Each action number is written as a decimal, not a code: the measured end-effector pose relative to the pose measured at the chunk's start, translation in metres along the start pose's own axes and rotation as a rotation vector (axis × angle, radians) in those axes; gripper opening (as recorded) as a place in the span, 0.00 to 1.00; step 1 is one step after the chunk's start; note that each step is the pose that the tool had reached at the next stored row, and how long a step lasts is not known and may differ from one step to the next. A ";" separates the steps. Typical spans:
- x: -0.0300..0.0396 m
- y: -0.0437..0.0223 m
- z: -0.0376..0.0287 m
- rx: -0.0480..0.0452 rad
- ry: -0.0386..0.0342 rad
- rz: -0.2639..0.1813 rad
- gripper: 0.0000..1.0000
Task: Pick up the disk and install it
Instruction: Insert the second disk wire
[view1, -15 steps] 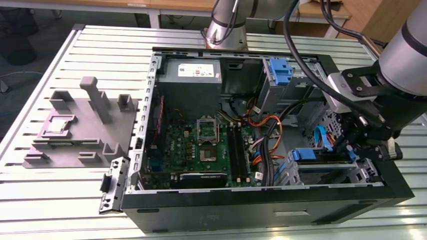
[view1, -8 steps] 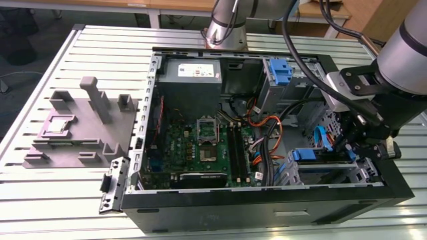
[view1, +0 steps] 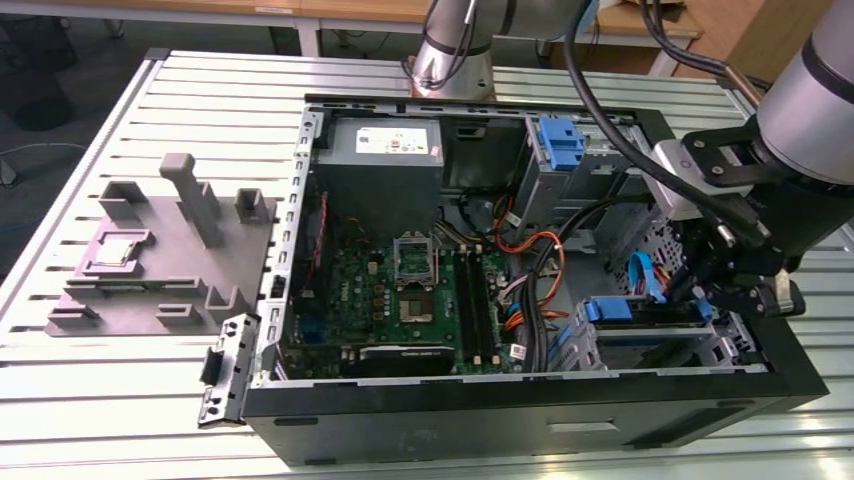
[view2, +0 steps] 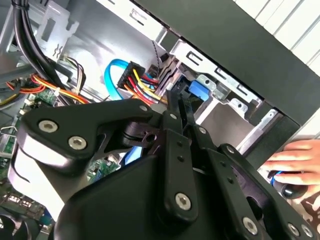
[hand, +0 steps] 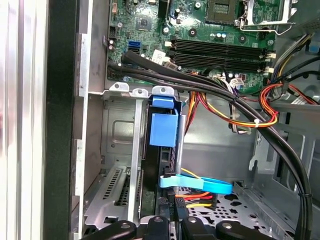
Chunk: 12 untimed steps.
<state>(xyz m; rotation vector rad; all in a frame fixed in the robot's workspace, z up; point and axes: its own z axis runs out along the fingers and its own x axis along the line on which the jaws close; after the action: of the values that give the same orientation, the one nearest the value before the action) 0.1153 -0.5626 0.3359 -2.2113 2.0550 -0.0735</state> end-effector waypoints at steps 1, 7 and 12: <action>0.0000 0.0000 -0.0001 0.0003 0.0011 0.000 0.16; 0.0000 0.0000 -0.0002 0.0157 0.0084 -0.002 0.16; 0.0000 0.0002 0.0000 0.0193 0.0185 0.014 0.16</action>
<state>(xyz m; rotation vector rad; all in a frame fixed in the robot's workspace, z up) 0.1152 -0.5626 0.3359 -2.1931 2.0698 -0.1124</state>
